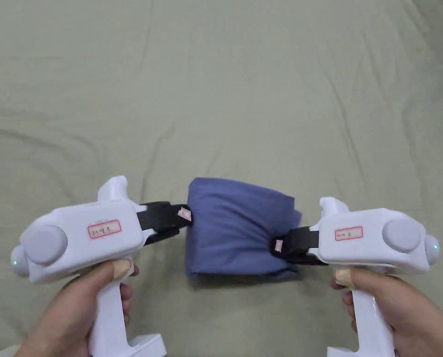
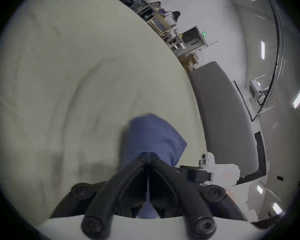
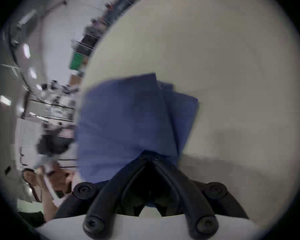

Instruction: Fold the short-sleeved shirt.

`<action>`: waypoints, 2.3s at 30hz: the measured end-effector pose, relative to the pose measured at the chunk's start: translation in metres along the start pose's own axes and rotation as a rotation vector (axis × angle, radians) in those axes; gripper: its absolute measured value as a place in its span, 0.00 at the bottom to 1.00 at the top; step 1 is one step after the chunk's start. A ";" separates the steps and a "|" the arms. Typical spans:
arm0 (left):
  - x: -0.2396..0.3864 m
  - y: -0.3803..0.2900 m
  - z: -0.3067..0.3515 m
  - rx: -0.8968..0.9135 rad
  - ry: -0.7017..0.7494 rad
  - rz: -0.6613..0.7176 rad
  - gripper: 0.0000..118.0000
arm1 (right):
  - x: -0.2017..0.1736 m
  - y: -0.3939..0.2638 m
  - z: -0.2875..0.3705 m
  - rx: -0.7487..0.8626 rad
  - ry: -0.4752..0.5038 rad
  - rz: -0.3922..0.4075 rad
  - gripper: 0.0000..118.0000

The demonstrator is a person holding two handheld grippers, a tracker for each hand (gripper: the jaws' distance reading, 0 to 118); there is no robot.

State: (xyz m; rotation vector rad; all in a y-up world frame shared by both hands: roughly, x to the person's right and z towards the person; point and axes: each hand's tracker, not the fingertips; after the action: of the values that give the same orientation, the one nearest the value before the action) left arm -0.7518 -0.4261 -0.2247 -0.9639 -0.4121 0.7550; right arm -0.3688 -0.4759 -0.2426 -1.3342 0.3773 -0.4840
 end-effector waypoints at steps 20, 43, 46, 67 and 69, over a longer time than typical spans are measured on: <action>0.003 -0.002 -0.050 -0.267 -0.134 0.011 0.31 | 0.019 -0.001 0.016 0.016 0.309 -0.148 0.02; -0.257 0.093 0.271 0.135 0.467 0.511 0.87 | -0.117 -0.054 0.107 0.170 0.475 0.377 0.03; -0.238 0.089 0.266 0.131 0.760 0.356 1.00 | -0.131 -0.055 0.107 0.178 0.402 0.466 0.03; 0.052 0.102 0.261 0.398 0.859 -0.395 0.00 | -0.238 -0.046 0.130 0.266 0.318 0.879 0.03; 0.060 0.096 0.263 0.392 0.871 -0.373 0.00 | -0.249 -0.054 0.133 0.277 0.322 0.946 0.03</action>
State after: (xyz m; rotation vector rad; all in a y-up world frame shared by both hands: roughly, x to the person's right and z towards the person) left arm -0.9127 -0.1956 -0.1697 -0.7270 0.3102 0.0267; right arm -0.5157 -0.2409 -0.1661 -0.6833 1.0942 0.0585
